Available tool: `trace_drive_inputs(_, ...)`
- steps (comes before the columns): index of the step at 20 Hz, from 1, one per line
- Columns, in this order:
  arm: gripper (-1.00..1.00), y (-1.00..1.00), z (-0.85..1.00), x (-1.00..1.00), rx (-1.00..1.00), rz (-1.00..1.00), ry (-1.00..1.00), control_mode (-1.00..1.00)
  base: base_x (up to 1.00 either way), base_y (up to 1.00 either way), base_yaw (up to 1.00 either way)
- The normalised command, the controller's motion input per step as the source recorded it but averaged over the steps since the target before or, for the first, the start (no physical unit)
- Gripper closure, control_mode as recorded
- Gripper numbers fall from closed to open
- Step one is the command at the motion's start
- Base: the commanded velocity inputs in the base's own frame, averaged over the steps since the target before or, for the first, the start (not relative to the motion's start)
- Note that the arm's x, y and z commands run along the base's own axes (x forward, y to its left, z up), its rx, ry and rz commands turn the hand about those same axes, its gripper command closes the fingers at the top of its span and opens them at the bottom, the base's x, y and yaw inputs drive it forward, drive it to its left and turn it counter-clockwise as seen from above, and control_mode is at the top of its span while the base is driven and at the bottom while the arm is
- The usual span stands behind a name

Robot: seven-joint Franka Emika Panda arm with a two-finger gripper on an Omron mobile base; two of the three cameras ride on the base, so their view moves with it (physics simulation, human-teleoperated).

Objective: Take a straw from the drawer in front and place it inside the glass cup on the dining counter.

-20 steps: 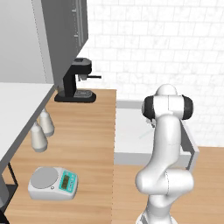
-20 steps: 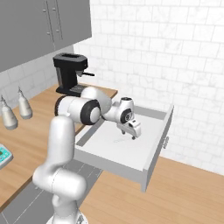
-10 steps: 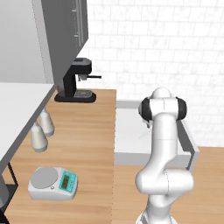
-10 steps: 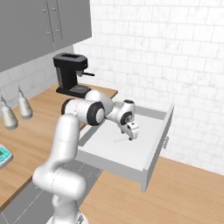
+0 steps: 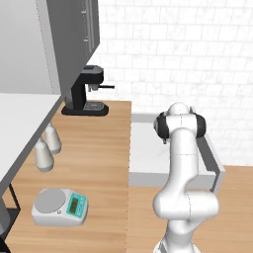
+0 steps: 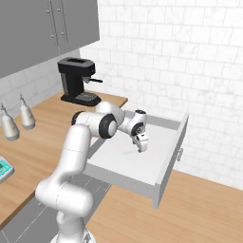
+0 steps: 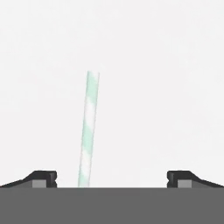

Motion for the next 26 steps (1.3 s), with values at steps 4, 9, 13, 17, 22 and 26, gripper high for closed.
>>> trace_drive_inputs(4, -1.0, 0.02, -0.31, 0.16, -0.01, -0.13, 0.0, -1.0, 0.0, 0.0, 0.0)
trace_drive_inputs(9, -1.0, 0.01, -0.28, 0.08, -0.04, -0.11, 0.0, -1.0, 0.0, 0.0, 0.0)
trace_drive_inputs(13, -1.0, 0.0, -0.18, 0.2, -0.05, -0.07, 0.0, -1.0, 0.0, 0.0, 0.0)
trace_drive_inputs(17, -1.0, 0.0, -0.24, 0.06, -0.06, -0.04, 0.0, -1.0, 0.0, 0.0, 0.0)
trace_drive_inputs(22, -1.0, 0.0, -0.31, 0.0, -0.06, -0.03, 0.0, -1.0, 0.0, 0.0, 0.0)
trace_drive_inputs(26, -1.0, 0.0, -0.36, 0.0, -0.03, -0.01, 0.0, -1.0, 0.0, 0.0, 0.0)
